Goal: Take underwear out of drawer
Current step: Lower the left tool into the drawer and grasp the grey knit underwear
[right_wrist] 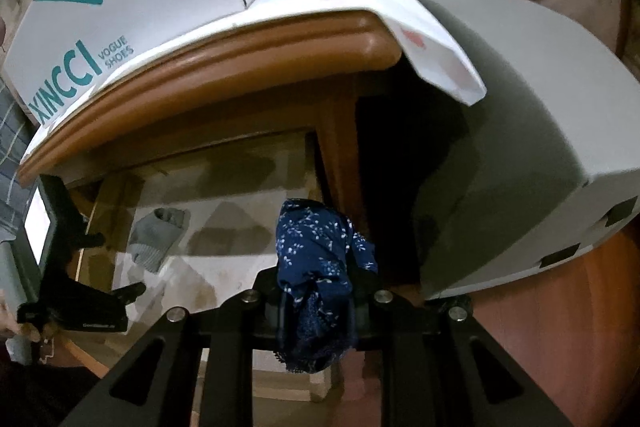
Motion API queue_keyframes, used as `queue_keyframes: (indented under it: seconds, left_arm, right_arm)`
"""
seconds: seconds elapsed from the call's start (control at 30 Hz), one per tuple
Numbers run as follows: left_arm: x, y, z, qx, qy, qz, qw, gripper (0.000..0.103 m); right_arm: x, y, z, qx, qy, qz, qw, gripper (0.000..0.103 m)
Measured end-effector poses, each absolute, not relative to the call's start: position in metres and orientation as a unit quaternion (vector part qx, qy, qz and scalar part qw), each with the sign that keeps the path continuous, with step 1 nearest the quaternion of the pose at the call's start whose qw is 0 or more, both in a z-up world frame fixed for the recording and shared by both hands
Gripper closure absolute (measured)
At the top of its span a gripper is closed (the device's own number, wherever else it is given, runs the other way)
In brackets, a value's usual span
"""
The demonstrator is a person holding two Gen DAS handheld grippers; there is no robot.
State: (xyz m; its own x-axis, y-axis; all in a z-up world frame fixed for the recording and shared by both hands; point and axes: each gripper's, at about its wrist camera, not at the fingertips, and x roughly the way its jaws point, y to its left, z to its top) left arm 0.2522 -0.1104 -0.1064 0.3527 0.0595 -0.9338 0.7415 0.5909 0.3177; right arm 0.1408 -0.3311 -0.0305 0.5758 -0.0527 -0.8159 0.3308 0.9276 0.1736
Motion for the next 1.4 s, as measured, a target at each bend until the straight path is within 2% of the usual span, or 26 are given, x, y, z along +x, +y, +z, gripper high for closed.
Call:
queue_keyframes:
  seconds: [0.13, 0.3, 0.7, 1.1, 1.13, 1.2, 1.27, 1.37, 1.4]
  left_arm:
    - [0.253, -0.116, -0.113, 0.406, 0.515, -0.248, 0.713, 0.015]
    - [0.251, -0.118, -0.117, 0.425, 0.490, -0.271, 0.711, 0.024]
    - [0.267, -0.121, -0.127, 0.453, 0.473, -0.290, 0.698, 0.025]
    - [0.246, -0.135, -0.143, 0.484, 0.458, -0.322, 0.672, 0.023]
    - [0.244, -0.133, -0.142, 0.477, 0.461, -0.328, 0.673, 0.025]
    - [0.248, -0.124, -0.139, 0.461, 0.473, -0.340, 0.670, 0.038]
    - [0.245, -0.121, -0.138, 0.444, 0.484, -0.347, 0.669, 0.045]
    - [0.240, -0.119, -0.135, 0.438, 0.499, -0.348, 0.662, 0.063]
    - [0.237, -0.119, -0.134, 0.440, 0.501, -0.348, 0.659, 0.065]
  right_arm:
    - [0.142, -0.330, -0.030, 0.153, 0.445, -0.104, 0.876, 0.082]
    - [0.142, -0.331, -0.030, 0.155, 0.447, -0.099, 0.876, 0.082]
    - [0.145, -0.326, -0.031, 0.159, 0.456, -0.077, 0.872, 0.082]
    - [0.145, -0.324, -0.030, 0.161, 0.459, -0.066, 0.871, 0.082]
    - [0.145, -0.324, -0.030, 0.160, 0.460, -0.066, 0.871, 0.082]
    - [0.146, -0.324, -0.029, 0.162, 0.459, -0.064, 0.871, 0.082]
    - [0.146, -0.324, -0.029, 0.162, 0.459, -0.064, 0.871, 0.082]
    - [0.146, -0.324, -0.030, 0.162, 0.462, -0.061, 0.870, 0.082]
    - [0.146, -0.324, -0.029, 0.162, 0.462, -0.061, 0.870, 0.082]
